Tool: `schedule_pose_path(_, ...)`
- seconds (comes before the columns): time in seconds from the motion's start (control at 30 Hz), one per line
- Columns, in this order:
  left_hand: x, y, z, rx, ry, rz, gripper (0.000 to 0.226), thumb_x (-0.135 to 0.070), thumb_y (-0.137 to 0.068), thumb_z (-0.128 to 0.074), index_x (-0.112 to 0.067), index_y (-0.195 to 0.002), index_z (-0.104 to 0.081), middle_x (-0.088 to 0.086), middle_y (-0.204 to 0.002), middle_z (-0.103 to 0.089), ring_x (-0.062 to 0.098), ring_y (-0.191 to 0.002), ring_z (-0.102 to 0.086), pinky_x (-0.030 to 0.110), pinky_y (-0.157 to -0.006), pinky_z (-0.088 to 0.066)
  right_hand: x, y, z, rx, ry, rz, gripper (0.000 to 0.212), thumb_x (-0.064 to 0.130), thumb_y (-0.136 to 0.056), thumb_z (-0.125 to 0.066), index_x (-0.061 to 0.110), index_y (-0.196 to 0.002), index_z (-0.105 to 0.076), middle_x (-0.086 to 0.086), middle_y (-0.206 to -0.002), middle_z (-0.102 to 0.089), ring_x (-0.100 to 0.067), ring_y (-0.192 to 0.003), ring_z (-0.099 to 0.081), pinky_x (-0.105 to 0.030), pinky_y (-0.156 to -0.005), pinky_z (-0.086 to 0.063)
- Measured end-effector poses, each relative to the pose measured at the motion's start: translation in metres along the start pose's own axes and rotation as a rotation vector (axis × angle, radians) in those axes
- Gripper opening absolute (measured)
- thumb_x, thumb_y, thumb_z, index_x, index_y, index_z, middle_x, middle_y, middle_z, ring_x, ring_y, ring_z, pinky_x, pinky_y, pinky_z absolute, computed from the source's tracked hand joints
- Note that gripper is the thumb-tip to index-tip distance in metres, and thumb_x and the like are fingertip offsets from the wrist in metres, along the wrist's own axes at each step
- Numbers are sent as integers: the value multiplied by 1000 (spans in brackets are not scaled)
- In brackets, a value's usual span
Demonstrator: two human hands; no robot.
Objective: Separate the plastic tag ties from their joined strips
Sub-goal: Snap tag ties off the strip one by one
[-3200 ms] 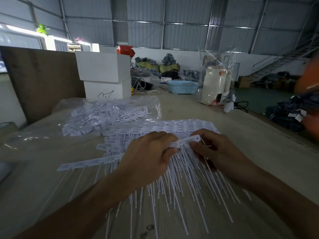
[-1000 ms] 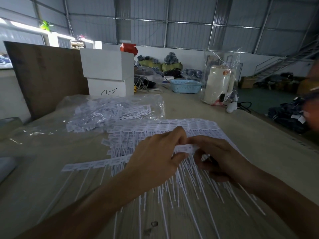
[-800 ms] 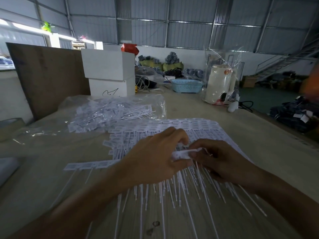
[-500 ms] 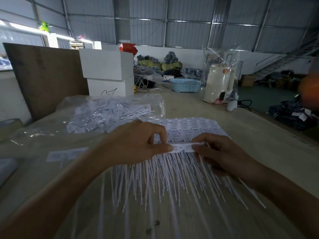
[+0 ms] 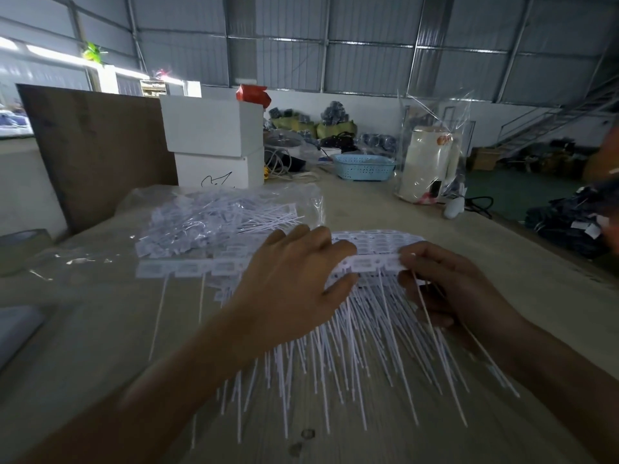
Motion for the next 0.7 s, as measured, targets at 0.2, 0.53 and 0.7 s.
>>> schedule_pose_path(0.2, -10, 3, -9, 39, -68, 54, 38, -45, -94, -49, -24, -121, -64, 0, -98, -64, 26, -93, -59, 43, -76, -49, 2, 6, -10, 69, 87, 22, 24, 31, -92, -61, 7, -91, -65, -3, -62, -43, -11, -42, -28, -21, -41, -27)
schedule_pose_path(0.53, -21, 4, -12, 15, 1, -47, 21, -30, -96, -54, -17, -105, -68, -1, -91, -68, 23, -85, -63, 40, -69, -52, 12, 11, -20, 62, 479, 202, 25, 31, -99, -50, 15, -83, -61, 4, -57, -53, -5, -39, -39, -16, -42, -34)
schedule_pose_path(0.7, -25, 4, -11, 38, -1, -66, 13, -20, -91, -58, -19, -100, -68, -3, -84, -67, 21, -77, -59, 35, -66, -45, 15, 11, -19, 40, 601, 341, 30, 40, -91, -50, 14, -92, -63, 7, -60, -56, -2, -45, -49, -9, -48, -34)
Point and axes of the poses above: each hand's wrist, its own y-axis away from the middle knuckle, its own z-axis out of the back of the hand, x = y × z, the point moved 2 cm from there along -y, towards the middle knuckle
